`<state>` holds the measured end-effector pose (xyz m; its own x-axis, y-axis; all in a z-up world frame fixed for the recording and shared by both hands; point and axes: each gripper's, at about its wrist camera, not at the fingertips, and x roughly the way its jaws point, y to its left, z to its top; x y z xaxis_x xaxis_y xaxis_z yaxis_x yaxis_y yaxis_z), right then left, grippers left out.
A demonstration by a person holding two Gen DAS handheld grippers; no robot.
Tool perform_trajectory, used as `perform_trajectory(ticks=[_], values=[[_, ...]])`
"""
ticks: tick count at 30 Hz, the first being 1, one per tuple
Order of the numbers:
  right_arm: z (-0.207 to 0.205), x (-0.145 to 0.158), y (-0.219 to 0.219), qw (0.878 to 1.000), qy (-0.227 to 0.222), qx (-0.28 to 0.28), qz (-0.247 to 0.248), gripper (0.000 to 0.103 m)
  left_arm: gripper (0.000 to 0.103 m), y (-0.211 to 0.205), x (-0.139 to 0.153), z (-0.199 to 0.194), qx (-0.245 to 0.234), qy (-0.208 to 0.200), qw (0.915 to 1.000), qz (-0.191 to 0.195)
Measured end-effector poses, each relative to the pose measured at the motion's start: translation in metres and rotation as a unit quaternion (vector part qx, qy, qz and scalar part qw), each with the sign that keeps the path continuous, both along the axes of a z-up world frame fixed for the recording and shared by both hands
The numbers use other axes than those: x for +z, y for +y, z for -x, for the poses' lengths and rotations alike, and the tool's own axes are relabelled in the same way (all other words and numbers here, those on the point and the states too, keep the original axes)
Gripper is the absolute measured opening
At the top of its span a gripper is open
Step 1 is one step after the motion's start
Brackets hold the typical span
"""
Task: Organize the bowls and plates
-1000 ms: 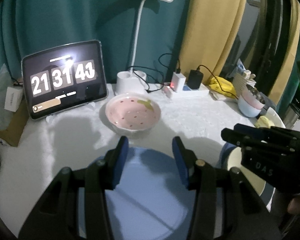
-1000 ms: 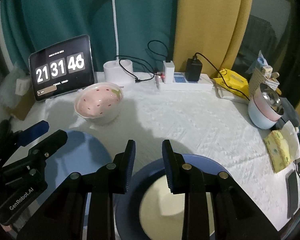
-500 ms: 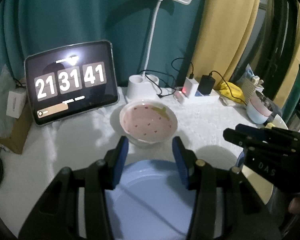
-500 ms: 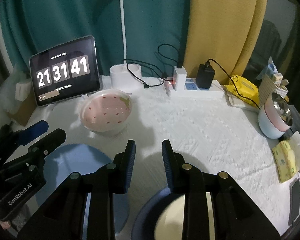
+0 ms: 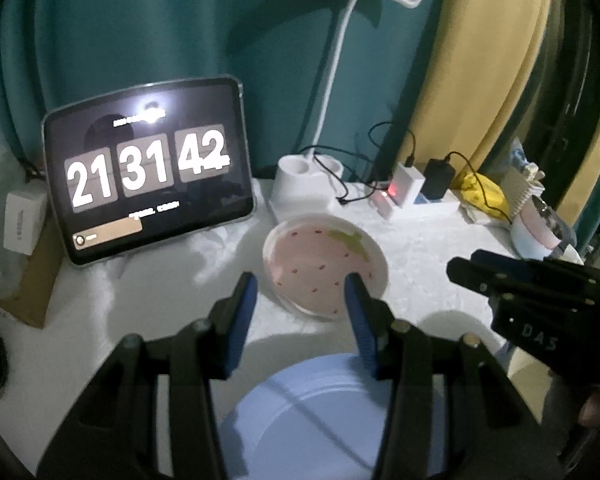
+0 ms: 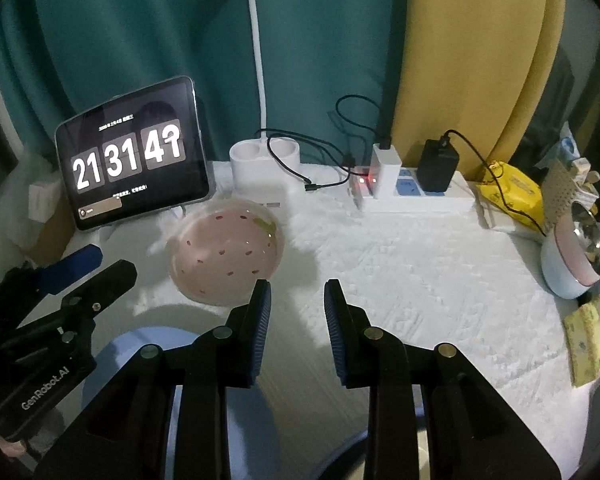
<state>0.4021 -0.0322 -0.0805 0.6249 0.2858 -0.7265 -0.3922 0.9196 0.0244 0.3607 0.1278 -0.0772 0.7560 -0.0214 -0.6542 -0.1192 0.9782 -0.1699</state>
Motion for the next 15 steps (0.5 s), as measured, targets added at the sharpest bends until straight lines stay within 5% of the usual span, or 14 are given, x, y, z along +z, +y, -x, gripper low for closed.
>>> perform_trajectory(ticks=[15], values=[[-0.051, -0.041, 0.016, 0.995, 0.089, -0.021, -0.038, 0.03, 0.047, 0.013, -0.041, -0.044, 0.011, 0.069, 0.9971, 0.03]])
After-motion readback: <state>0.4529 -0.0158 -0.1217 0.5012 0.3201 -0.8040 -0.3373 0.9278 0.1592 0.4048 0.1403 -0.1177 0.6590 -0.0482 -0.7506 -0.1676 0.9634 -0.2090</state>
